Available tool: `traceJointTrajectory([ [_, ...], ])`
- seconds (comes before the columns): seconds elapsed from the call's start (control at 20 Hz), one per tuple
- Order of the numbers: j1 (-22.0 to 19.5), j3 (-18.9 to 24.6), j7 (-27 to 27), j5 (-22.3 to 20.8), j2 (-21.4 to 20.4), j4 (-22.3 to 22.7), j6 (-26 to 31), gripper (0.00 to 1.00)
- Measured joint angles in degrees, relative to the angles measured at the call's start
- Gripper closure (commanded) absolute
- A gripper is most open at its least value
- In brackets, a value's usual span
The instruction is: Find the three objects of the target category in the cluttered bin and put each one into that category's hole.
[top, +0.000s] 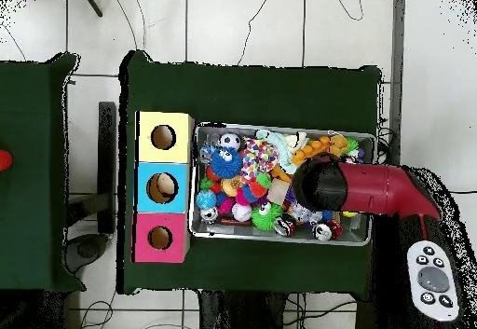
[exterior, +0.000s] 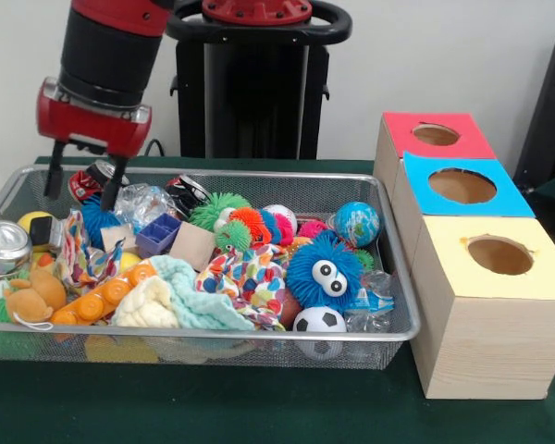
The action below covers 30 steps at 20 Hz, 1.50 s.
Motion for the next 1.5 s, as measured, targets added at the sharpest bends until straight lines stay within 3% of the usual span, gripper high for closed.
traceJointTrajectory([
  [0.3, -0.8, -0.5, 0.0, 0.0, 2.5, -2.7, -0.1, 0.00],
  [1.1, -4.5, -0.3, 0.0, 0.0, 5.1, -3.1, -5.7, 0.00],
  [1.5, -7.7, 3.4, 0.0, 0.0, 6.6, -3.1, -8.7, 0.00],
])
